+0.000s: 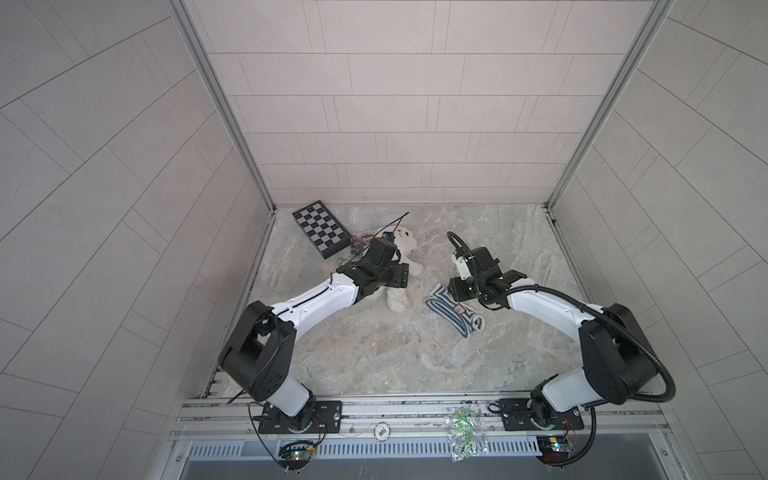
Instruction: Dress the teddy bear
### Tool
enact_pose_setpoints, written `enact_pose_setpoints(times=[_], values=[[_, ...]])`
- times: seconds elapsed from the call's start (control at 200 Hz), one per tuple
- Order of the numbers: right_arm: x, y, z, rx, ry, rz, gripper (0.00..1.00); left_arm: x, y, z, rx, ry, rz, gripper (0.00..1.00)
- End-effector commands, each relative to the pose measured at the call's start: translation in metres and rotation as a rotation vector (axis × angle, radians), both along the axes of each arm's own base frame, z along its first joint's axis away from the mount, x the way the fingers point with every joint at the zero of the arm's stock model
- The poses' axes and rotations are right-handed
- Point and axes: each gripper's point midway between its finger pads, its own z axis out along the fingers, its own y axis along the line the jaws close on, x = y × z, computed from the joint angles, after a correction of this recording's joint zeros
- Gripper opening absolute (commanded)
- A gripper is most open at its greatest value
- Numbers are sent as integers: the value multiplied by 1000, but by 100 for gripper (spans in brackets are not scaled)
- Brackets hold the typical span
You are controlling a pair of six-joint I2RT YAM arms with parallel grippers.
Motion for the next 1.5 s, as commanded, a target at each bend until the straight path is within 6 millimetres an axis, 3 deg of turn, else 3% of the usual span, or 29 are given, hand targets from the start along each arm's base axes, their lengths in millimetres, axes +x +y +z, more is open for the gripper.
enact_pose_setpoints(times=[0.0, 0.13, 0.265, 0.456, 0.651, 0.736, 1.026, 1.116, 1.211, 1.276, 1.412, 1.492], values=[[-9, -5, 13, 10, -26, -12, 52, 5, 12, -20, 127, 25, 22, 81], [-17, -6, 28, 31, -67, -8, 54, 5, 18, -42, 217, 51, 38, 83], [-22, -9, 41, 44, -112, -9, 54, 5, 24, -51, 262, 37, 64, 74], [-29, -10, 51, 51, -131, -3, 52, -2, 30, -55, 263, 33, 78, 40], [-36, -10, 55, 58, -139, 0, 52, -25, 33, -49, 237, 44, 39, 16], [-39, -11, 57, 56, -140, -3, 51, -46, 37, -46, 226, 56, 19, 12], [-41, -8, 58, 69, -149, 0, 51, -115, 64, -49, 176, 119, 1, 19], [-41, -6, 59, 74, -146, 5, 51, -125, 67, -49, 152, 133, 0, 35], [-42, -4, 59, 73, -144, 14, 51, -125, 65, -27, 119, 97, -9, 58], [-42, -3, 56, 71, -140, 24, 51, -121, 59, -8, 100, 68, -35, 67], [-44, 1, 50, 71, -116, 36, 51, -103, 43, 18, 96, 22, -84, 73], [-45, 2, 47, 72, -108, 39, 51, -87, 34, 17, 81, 31, -100, 73]])
